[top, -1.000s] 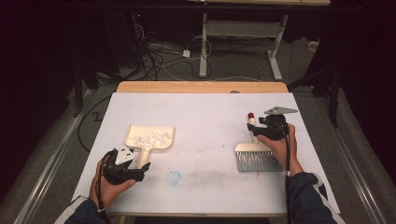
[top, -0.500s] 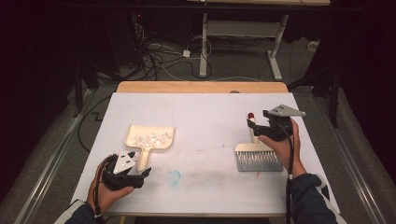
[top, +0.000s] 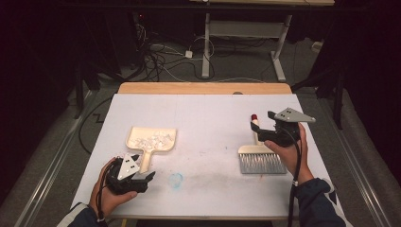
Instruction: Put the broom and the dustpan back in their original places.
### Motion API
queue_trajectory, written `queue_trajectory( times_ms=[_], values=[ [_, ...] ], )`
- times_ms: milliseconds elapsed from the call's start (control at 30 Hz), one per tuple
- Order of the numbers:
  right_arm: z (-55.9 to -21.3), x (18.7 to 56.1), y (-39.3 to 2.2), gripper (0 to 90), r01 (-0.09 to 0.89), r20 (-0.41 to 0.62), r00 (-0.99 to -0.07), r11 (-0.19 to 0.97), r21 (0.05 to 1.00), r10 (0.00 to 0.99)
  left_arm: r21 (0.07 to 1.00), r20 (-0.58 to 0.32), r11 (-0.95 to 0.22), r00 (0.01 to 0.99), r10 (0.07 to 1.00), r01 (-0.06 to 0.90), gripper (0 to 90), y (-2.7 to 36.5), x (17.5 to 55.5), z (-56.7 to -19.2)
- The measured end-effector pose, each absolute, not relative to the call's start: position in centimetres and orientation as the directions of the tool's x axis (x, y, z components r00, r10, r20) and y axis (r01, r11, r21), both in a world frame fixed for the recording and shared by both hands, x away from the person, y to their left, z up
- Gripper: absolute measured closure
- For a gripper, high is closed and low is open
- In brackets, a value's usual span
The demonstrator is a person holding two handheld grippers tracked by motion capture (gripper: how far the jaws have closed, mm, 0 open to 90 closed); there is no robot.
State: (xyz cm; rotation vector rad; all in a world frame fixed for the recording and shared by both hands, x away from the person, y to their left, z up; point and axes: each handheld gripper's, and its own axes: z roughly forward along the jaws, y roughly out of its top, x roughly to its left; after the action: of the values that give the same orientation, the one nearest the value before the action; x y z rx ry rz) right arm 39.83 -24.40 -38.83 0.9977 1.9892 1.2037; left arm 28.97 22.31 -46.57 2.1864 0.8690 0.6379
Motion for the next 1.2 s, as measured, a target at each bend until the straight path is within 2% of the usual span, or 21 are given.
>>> queue_trajectory(
  times_ms=[533, 1200],
  values=[
    [-38.3, 37.1, -23.7, 23.9, 0.234, -0.168, -0.565, 0.352, 0.906, 0.808, 0.739, 0.207, -0.561, 0.667, 0.716, 0.372, 19.8, 22.2, 28.9, -46.5],
    [-40.1, 34.3, -24.1, 24.2, 0.174, -0.249, -0.586, 0.42, 0.891, 0.771, 0.728, 0.229, -0.582, 0.672, 0.704, 0.362, 19.8, 22.0, 28.8, -46.5]
  ],
)
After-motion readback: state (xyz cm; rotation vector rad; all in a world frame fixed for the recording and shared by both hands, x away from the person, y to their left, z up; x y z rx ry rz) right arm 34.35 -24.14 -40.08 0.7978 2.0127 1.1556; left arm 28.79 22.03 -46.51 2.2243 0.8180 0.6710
